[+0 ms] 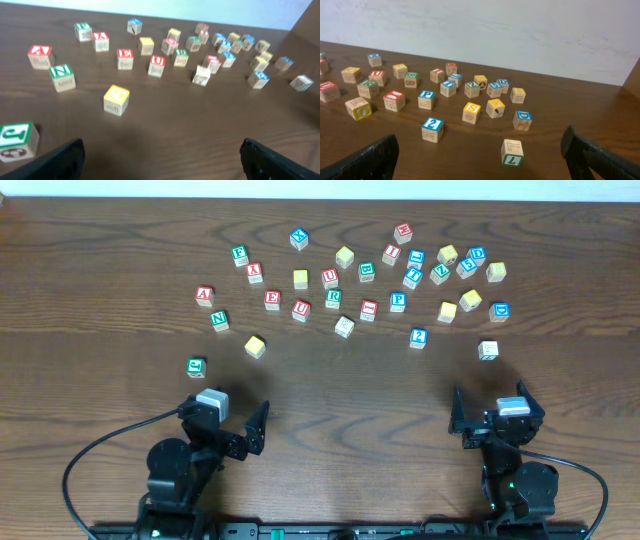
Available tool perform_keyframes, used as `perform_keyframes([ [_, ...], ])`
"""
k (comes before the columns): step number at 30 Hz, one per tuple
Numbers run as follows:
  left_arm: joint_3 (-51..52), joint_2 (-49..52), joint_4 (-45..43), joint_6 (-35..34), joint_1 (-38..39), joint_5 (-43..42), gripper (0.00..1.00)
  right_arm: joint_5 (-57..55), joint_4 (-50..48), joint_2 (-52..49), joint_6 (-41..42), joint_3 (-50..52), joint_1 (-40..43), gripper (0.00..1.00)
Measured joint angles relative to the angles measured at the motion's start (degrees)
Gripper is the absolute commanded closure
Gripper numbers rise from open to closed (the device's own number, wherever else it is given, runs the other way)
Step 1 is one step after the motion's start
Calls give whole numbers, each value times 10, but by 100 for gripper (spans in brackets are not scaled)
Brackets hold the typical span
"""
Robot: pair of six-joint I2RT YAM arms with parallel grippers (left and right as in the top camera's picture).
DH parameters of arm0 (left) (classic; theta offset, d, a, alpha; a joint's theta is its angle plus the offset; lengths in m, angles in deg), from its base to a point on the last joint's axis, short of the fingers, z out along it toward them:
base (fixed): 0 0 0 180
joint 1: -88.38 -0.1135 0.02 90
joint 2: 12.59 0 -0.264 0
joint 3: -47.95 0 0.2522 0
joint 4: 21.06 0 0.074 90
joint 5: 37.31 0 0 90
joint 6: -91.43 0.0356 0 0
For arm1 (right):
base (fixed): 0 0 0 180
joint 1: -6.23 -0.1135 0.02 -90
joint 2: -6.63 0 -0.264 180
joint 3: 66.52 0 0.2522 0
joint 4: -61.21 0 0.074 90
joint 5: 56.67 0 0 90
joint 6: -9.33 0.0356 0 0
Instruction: Spell out NEURIPS
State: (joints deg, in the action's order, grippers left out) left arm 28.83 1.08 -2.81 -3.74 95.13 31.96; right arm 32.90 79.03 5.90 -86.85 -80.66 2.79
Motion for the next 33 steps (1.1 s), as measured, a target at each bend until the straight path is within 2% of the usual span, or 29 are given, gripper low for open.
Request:
perform_keyframes([
  [8, -146, 43, 110, -1, 0, 3, 2, 0, 0, 0, 0, 0, 0, 1],
  [20, -408, 346, 243, 25, 0, 5, 3, 0, 0, 0, 2, 0, 0, 1],
  [24, -490, 411, 296, 31, 0, 5, 2, 0, 0, 0, 2, 0, 0, 1],
  [28, -535, 423, 305, 26, 0, 5, 3, 0, 0, 0, 2, 0, 0, 1],
  [33, -540, 410, 319, 21, 0, 5, 2, 0, 0, 0, 2, 0, 0, 1],
])
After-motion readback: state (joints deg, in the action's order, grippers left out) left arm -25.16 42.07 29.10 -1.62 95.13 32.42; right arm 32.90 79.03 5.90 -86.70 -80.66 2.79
